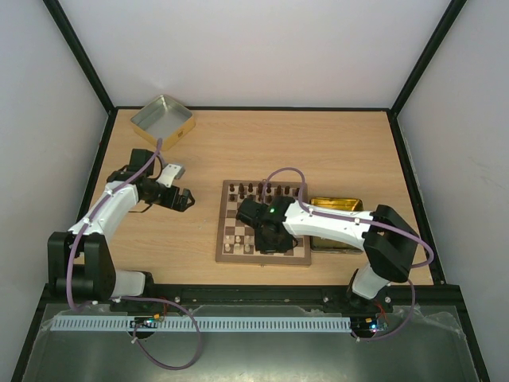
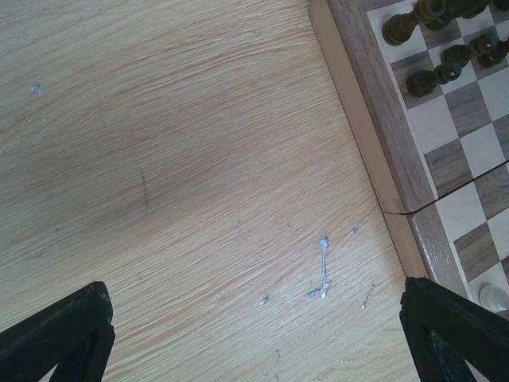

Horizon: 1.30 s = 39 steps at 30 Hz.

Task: Set up the chess pieces on the board
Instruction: Place the chess piece on the chessboard, then pick up the chess piece from the storage box.

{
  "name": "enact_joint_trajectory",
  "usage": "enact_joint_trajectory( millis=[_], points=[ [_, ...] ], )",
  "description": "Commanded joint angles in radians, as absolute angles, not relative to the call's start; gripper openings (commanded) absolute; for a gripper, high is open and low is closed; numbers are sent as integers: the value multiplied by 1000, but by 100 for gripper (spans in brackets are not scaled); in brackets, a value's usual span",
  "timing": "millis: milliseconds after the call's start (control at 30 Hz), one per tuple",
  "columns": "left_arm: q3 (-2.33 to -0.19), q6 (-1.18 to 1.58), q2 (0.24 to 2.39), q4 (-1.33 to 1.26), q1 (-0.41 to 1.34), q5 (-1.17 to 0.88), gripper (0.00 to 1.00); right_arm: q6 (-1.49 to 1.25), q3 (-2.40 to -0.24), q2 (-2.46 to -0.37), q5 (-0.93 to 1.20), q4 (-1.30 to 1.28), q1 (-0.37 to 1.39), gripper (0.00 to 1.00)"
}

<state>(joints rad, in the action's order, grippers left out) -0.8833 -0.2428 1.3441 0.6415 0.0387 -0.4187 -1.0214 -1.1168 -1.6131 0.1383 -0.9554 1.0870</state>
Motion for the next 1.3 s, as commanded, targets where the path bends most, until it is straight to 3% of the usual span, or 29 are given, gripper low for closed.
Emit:
enact_joint_trajectory(
  millis=[0,533,967,1267],
  points=[
    [-878,-253,1344,651,32,-434,98,-1023,-1135,-1626,104,-968,1091,30],
    [-882,-255,1362,655,32,-436,98,-989,-1255,-1574,-10,-1106,1013,33],
    [-885,-256,1374,658,32,-437,98,-911,-943,-1257,-11,-1128,589,33],
    [-885,-256,1380,659,32,-436,98,-824,-840,-1241,37,-1043,386,34]
  ],
)
